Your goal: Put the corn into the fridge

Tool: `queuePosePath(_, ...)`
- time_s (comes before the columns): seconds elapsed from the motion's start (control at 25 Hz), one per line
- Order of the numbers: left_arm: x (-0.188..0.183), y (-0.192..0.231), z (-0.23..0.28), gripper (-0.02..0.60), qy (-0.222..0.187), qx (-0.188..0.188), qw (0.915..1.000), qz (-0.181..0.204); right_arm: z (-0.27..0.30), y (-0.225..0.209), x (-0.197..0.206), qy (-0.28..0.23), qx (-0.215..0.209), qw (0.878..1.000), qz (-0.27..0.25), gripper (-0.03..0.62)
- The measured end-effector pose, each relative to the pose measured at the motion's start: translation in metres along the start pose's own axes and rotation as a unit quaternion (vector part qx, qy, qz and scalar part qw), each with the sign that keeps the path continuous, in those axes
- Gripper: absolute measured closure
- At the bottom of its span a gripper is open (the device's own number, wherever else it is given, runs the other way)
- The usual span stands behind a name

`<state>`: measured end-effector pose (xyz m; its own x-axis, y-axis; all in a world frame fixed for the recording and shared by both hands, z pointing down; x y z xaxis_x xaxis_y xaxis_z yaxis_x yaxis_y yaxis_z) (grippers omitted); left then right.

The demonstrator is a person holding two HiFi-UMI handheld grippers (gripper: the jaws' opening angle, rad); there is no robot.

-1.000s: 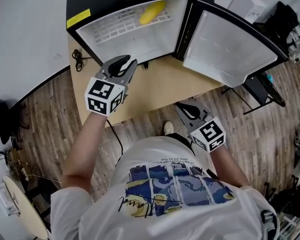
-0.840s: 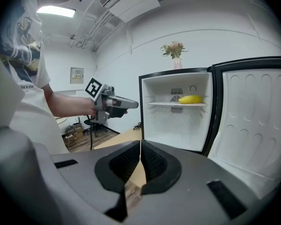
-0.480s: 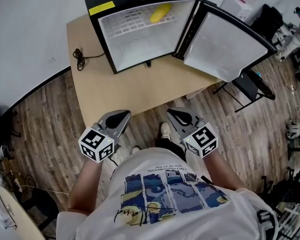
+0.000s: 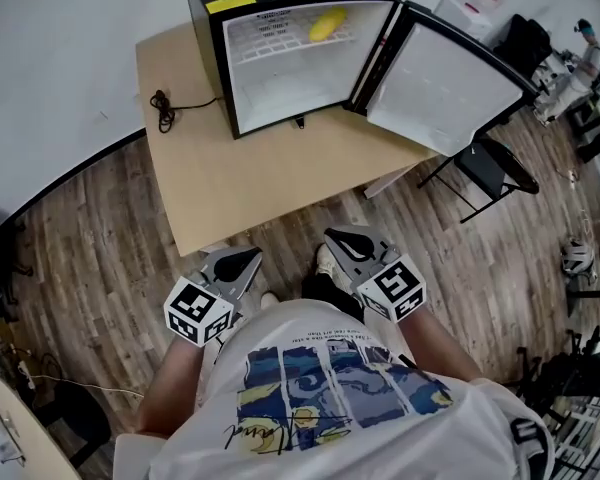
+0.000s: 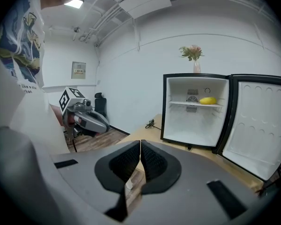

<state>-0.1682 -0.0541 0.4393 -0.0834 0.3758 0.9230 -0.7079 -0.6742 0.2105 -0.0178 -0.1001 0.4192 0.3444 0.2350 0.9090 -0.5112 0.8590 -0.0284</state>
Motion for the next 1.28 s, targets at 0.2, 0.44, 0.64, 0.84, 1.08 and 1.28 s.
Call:
queuePosePath(0.2, 0.003, -0.005, -0.006, 0.572, -0.009, 0.002, 0.9999, -0.004, 0.0, 0.01, -0.004, -0.003, 0.005, 1.0, -0.008, 0.582)
queuePosePath(0.44, 0.007, -0.007, -0.013, 0.572, -0.014, 0.005, 0.9999, 0.0, -0.002, 0.023, -0.003, -0.003, 0.005, 1.0, -0.02, 0.582)
queuePosePath(0.64, 0.009, -0.005, -0.019, 0.572, -0.017, 0.001, 0.9999, -0.001, 0.003, 0.03, -0.007, -0.002, -0.001, 1.0, -0.03, 0.582)
queuePosePath(0.84, 0.011, -0.003, -0.029, 0.572, -0.022, -0.007, 0.9997, -0.004, 0.01, 0.039, -0.012, -0.002, -0.012, 0.999, -0.04, 0.582)
queuePosePath(1.08, 0.019, 0.001, -0.039, 0.572, -0.023, -0.02, 0.9994, -0.015, 0.015, 0.046, -0.015, -0.003, -0.021, 0.999, -0.048, 0.582)
queuePosePath(1.28, 0.021, 0.0, -0.04, 0.572, -0.022, -0.02, 0.9994, -0.016, 0.015, 0.049, -0.013, -0.001, -0.021, 0.999, -0.046, 0.582)
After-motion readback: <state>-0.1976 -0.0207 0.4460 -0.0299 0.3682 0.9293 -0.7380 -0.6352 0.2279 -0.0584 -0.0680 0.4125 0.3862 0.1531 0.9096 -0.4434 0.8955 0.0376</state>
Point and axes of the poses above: the fingertips, and each gripper's own axes: z forward along the fingers, y to its left, x out of its underside, the point moved 3 cm from there along -z, backward along the fingers, and after that the axes turned 2 degrees about z, right-handed, at the moved point
